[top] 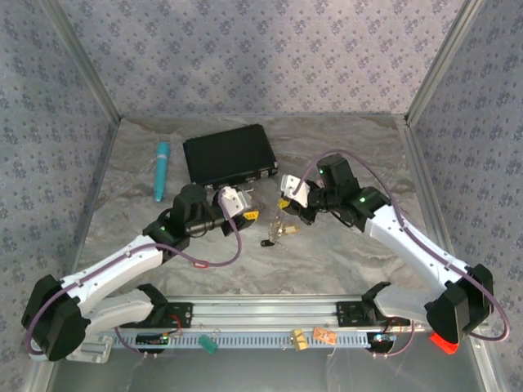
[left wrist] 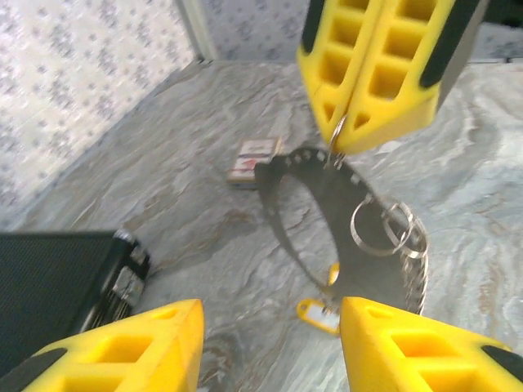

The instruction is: Put the keys on the keyring

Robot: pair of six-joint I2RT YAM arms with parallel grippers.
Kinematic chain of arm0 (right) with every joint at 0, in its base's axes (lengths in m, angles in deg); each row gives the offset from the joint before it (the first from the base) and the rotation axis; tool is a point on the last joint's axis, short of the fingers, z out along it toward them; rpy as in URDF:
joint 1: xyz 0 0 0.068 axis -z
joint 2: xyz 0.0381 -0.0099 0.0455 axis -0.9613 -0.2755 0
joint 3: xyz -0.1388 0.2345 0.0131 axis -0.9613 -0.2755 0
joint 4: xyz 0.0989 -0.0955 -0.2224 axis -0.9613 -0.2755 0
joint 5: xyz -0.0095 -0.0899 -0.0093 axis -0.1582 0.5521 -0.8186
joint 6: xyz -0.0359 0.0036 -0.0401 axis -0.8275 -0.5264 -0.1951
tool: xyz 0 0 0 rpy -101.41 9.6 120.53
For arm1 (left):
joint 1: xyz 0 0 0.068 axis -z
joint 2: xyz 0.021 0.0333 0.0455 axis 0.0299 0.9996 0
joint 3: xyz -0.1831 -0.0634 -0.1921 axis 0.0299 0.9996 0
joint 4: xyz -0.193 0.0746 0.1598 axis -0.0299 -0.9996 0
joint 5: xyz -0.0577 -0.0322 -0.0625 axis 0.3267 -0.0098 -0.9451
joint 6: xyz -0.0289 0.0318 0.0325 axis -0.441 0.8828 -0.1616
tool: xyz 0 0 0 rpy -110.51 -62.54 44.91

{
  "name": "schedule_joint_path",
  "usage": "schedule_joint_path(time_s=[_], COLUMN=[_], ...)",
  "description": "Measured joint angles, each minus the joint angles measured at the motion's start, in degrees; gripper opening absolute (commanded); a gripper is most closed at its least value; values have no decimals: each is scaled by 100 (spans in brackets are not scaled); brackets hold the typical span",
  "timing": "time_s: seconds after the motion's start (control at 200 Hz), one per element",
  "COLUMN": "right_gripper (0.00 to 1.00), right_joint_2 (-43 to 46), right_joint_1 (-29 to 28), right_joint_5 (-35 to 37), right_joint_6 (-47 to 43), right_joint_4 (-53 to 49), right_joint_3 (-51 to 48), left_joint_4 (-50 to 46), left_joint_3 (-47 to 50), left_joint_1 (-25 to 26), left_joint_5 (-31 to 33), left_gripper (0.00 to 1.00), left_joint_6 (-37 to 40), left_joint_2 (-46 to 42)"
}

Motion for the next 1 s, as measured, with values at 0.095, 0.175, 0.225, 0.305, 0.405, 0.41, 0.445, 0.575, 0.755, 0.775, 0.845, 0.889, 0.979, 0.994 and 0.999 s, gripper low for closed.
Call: schedule_joint_path(time_s=[0.095, 0.175, 0.225, 0.305, 0.405, 0.41, 0.445, 0.575, 0.755, 0.775, 0.845, 0.889, 0.979, 0.994, 0.999], right_gripper=[0, 0, 0, 0, 0, 0, 0, 0, 0, 0, 0, 0, 0, 0, 0], right_joint_2=[105, 216, 280, 369, 417, 420, 420, 417, 417, 417, 417, 417, 417, 417, 417], right_joint_1=[-140, -245, -299, -398, -551, -555, -601, -739, -870, -881, -903, -918, -940, -940, -940], right_joint_5=[-66, -92, -105, -116, -72, -72, -66, -26, 81, 83, 107, 127, 146, 153, 157], right_joint_6=[-380, -627, -734, -890, -1056, -1060, -1099, -1200, -1200, -1200, -1193, -1182, -1178, -1178, -1178], right_joint_4=[9, 15, 35, 81, 166, 168, 188, 271, 435, 455, 490, 518, 538, 540, 542], right_joint_3=[-173, -295, -337, -354, -354, -354, -354, -354, -380, -389, -420, -437, -463, -470, -472], left_joint_4=[214, 323, 380, 448, 455, 452, 457, 452, 393, 393, 372, 372, 354, 350, 345], left_joint_3=[87, 103, 103, 105, 122, 122, 122, 122, 122, 122, 122, 122, 122, 122, 122], left_joint_1=[0, -2, 0, 2, 35, 39, 57, 133, 299, 315, 345, 352, 391, 396, 400], left_joint_5=[-352, -675, -839, -1032, -1182, -1185, -1224, -1252, -1248, -1248, -1226, -1202, -1126, -1113, -1106], left_gripper=[44, 41, 41, 41, 41, 40, 40, 30, 19, 18, 18, 18, 14, 13, 13], left_joint_6=[33, 44, 50, 118, 330, 339, 417, 649, 1005, 1045, 1119, 1147, 1182, 1196, 1200], left_joint_2=[-4, -2, 4, 33, 37, 39, 57, 166, 219, 219, 219, 219, 219, 219, 219])
